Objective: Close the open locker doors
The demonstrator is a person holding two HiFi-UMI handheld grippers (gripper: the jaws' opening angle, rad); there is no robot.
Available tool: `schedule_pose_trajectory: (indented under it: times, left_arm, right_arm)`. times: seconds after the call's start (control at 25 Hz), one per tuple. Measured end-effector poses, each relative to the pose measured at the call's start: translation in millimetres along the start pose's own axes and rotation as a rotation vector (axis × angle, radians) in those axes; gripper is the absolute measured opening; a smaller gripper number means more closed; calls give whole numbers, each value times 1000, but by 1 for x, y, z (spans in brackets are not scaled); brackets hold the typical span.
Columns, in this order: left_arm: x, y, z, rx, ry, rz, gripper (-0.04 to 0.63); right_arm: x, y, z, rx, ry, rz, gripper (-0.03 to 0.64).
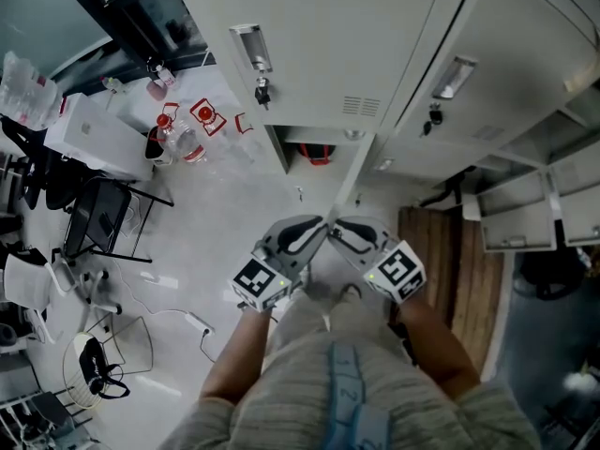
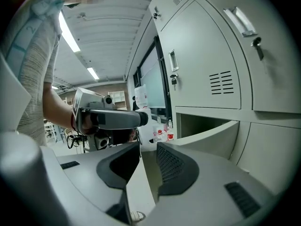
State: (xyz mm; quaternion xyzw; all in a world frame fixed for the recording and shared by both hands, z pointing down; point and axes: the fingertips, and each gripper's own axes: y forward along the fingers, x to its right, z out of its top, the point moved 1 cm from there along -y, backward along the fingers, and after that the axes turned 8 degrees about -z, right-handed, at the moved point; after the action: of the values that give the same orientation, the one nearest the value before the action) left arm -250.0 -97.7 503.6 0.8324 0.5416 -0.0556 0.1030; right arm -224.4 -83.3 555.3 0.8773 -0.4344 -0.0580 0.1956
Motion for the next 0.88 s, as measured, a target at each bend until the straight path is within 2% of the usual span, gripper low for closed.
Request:
schedule_pose_trajectory:
  times: [0.24,0.52,0.68,0.88]
  left_arm:
    - [-24,-20,1,-1,-8,16,37]
    - [-51,-43,5,-11,-2,12,35]
    - [-71,-54,7,-17,-4,9,35]
    - [-98,-63,7,-27,-3,-5,35]
  right_arm:
    - [-2,35,17,35,33,-14,114]
    - [-3,69,32,8,-3,-12,114]
    - [3,93,42,38,32,-44,114]
    - [11,119,52,32,26,-59,114]
